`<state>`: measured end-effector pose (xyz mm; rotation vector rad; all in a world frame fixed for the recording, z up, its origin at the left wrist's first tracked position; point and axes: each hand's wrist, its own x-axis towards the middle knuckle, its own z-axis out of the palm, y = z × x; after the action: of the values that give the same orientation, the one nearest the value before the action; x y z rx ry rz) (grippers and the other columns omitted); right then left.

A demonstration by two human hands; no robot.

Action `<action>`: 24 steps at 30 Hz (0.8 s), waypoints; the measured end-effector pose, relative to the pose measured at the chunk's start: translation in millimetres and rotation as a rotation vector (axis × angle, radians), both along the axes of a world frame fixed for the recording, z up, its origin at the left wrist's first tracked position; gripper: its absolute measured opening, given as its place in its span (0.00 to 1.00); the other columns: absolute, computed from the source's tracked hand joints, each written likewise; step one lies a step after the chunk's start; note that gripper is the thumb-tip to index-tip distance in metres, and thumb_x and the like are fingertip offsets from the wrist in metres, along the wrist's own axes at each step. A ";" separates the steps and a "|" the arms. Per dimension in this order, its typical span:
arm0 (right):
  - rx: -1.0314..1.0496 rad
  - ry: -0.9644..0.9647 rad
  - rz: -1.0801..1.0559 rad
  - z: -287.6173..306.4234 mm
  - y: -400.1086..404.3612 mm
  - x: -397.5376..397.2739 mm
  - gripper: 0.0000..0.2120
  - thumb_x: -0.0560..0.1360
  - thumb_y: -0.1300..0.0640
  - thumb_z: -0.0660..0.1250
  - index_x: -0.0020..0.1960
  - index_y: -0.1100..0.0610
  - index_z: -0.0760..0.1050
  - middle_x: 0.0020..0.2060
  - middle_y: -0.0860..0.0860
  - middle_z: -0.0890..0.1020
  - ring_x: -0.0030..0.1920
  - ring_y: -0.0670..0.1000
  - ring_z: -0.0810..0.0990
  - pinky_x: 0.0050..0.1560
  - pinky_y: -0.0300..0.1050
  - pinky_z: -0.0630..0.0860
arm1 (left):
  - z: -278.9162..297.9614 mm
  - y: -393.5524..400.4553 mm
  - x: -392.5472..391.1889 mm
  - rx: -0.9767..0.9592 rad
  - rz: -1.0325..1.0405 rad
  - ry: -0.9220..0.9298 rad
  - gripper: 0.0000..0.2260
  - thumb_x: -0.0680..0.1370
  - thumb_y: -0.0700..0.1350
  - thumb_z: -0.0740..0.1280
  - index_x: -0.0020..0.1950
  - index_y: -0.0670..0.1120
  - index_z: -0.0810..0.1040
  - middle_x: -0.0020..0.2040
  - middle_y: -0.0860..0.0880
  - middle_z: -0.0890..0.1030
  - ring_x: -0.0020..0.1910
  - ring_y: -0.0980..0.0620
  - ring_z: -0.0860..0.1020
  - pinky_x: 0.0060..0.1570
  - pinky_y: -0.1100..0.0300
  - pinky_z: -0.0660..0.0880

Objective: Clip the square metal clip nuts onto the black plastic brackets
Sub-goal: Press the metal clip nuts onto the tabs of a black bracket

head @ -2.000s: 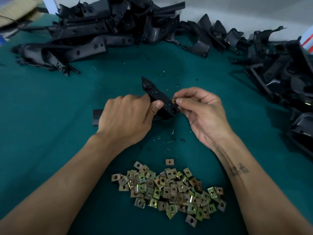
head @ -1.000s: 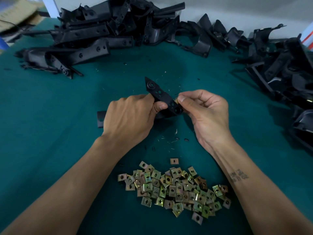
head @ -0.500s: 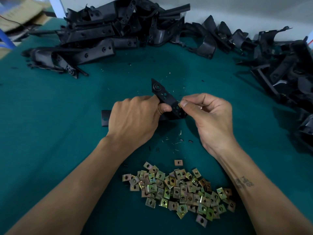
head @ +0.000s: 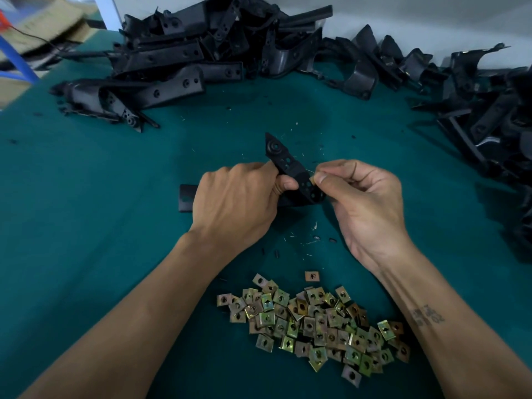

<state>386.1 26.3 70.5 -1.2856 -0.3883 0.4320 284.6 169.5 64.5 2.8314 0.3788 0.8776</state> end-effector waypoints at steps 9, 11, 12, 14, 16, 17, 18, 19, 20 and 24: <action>0.010 0.020 0.080 -0.8 -1.2 -4.9 0.05 0.72 0.72 0.72 0.40 0.63 0.81 0.42 0.60 0.82 0.47 0.58 0.79 0.59 0.52 0.75 | 0.1 -0.3 0.5 -0.011 0.027 0.023 0.20 0.84 0.58 0.56 0.42 0.46 0.75 0.34 0.49 0.80 0.31 0.37 0.77 0.30 0.56 0.61; 0.067 0.081 0.142 1.6 -4.0 -4.0 0.02 0.74 0.68 0.71 0.42 0.65 0.81 0.42 0.63 0.82 0.48 0.60 0.79 0.58 0.53 0.76 | 1.4 -0.7 0.2 -0.016 0.034 0.013 0.21 0.83 0.59 0.54 0.41 0.45 0.74 0.34 0.49 0.79 0.30 0.37 0.76 0.30 0.56 0.62; 0.093 0.125 0.173 3.4 -6.0 -3.0 0.04 0.75 0.65 0.71 0.43 0.66 0.81 0.43 0.63 0.83 0.49 0.59 0.80 0.58 0.52 0.77 | 1.6 -1.2 0.1 -0.016 0.033 0.009 0.22 0.83 0.60 0.53 0.41 0.45 0.73 0.34 0.49 0.79 0.29 0.37 0.76 0.30 0.56 0.62; 0.102 0.181 0.206 7.2 -10.1 0.8 0.08 0.76 0.62 0.69 0.44 0.66 0.83 0.43 0.62 0.85 0.48 0.57 0.83 0.57 0.49 0.80 | 1.4 -1.6 -0.1 -0.016 0.026 0.002 0.23 0.82 0.61 0.51 0.40 0.46 0.71 0.33 0.49 0.77 0.29 0.37 0.75 0.29 0.56 0.62; 0.023 0.138 0.171 10.1 -15.2 6.1 0.08 0.78 0.62 0.68 0.44 0.65 0.84 0.43 0.61 0.86 0.45 0.54 0.85 0.53 0.46 0.81 | 1.5 -1.3 -0.2 -0.014 0.026 -0.004 0.22 0.82 0.62 0.49 0.38 0.48 0.66 0.31 0.51 0.73 0.28 0.39 0.74 0.29 0.56 0.62; -0.069 0.057 0.119 10.6 -19.5 8.2 0.07 0.78 0.64 0.68 0.44 0.63 0.85 0.43 0.59 0.87 0.44 0.53 0.84 0.52 0.46 0.80 | 1.5 -1.2 -0.2 -0.016 0.027 -0.010 0.22 0.82 0.62 0.49 0.38 0.48 0.64 0.30 0.52 0.69 0.27 0.39 0.74 0.29 0.57 0.61; -0.179 -0.062 0.067 11.2 -25.7 9.4 0.07 0.77 0.65 0.70 0.44 0.59 0.85 0.42 0.56 0.87 0.44 0.51 0.83 0.52 0.45 0.78 | 1.6 -1.1 0.0 -0.020 0.029 -0.015 0.21 0.82 0.62 0.48 0.38 0.48 0.63 0.30 0.53 0.67 0.26 0.40 0.73 0.29 0.57 0.61; -0.282 -0.187 0.053 11.5 -33.9 8.8 0.08 0.76 0.66 0.71 0.43 0.55 0.86 0.41 0.53 0.87 0.44 0.49 0.82 0.51 0.43 0.77 | 1.5 -0.7 0.4 -0.024 0.028 -0.018 0.21 0.83 0.61 0.48 0.38 0.48 0.62 0.31 0.54 0.66 0.26 0.40 0.72 0.29 0.57 0.60; -0.357 -0.287 0.100 10.8 -43.2 5.1 0.08 0.74 0.66 0.73 0.43 0.53 0.86 0.41 0.50 0.87 0.43 0.46 0.82 0.49 0.40 0.77 | 1.0 -0.5 0.8 -0.027 0.021 -0.017 0.21 0.83 0.61 0.49 0.38 0.48 0.61 0.31 0.54 0.65 0.26 0.40 0.72 0.29 0.57 0.61; -0.502 -0.494 0.448 8.3 -73.6 -18.0 0.09 0.74 0.60 0.76 0.49 0.47 0.86 0.46 0.50 0.85 0.47 0.52 0.83 0.49 0.45 0.79 | -1.1 -0.4 2.0 -0.039 -0.005 -0.003 0.21 0.83 0.60 0.49 0.37 0.48 0.61 0.30 0.50 0.71 0.26 0.39 0.73 0.28 0.56 0.62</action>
<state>368.2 -47.3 78.8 -1.8037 -1.0455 0.6105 286.6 169.1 63.3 2.7940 0.3847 0.8639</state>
